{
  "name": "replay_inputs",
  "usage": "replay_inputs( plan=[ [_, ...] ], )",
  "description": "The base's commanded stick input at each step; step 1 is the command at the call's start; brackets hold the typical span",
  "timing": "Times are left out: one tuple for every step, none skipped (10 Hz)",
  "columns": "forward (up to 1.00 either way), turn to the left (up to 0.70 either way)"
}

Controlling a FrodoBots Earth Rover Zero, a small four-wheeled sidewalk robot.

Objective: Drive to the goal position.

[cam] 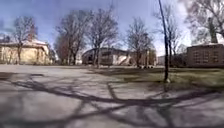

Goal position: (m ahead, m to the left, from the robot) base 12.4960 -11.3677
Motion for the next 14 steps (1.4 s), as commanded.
replay_inputs(
  plan=[
    [0.85,0.34],
    [0.85,0.27],
    [0.85,0.0],
    [0.85,0.0],
    [0.85,0.0],
    [0.85,0.0],
    [0.85,0.0],
    [0.85,0.0],
    [0.85,0.0],
    [0.85,0.0],
    [0.85,0.0],
    [0.85,0.0],
    [0.85,0.0],
    [0.85,0.0]
  ],
)
